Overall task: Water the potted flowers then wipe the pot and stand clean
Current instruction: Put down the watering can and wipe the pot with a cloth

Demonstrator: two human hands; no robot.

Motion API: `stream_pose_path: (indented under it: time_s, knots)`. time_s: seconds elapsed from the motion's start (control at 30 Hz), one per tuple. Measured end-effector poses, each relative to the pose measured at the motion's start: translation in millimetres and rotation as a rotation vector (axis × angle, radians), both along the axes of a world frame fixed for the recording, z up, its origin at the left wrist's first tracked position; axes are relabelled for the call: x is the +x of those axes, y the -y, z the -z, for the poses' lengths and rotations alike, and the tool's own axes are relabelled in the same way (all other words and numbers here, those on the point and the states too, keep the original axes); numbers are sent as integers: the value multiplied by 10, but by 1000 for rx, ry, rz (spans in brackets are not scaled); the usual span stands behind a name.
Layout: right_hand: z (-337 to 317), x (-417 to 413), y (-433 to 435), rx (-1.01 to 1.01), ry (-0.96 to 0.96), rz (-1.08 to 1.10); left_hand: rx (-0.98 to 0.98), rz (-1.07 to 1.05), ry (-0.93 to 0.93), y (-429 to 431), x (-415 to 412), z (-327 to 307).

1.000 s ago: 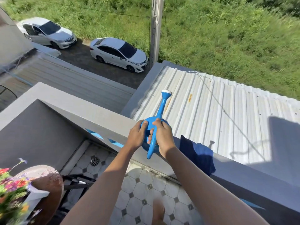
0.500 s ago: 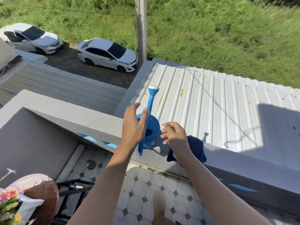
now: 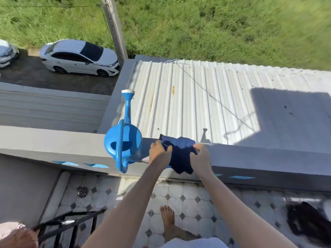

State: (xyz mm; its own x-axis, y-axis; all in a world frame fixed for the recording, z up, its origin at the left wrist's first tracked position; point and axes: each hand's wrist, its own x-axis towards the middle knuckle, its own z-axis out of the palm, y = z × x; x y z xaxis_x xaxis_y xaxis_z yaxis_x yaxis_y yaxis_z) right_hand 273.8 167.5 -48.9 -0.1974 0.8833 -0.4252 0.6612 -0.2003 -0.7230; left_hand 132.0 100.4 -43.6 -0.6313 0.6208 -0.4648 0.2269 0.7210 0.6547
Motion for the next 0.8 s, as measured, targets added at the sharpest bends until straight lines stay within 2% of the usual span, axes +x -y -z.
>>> stream_pose_path:
  time_s: [0.13,0.27,0.37,0.47,0.63,0.8]
  knots:
    - [94,22,37,-50,24,-6,-6,8,71,97,132,200]
    - [122,12,97,-123,-46,74,19,-167,275,98,91,202]
    - [146,7,99,-230,-86,110,-41,-198,340,101,83,204]
    - [176,8,133,-269,-99,95,-7,-156,313,166,118,159]
    - [207,36,290,-272,-124,8,119,-41,169,467,121,38]
    - [60,-166,676,48,15,-346,132,87,51,969,102,-163]
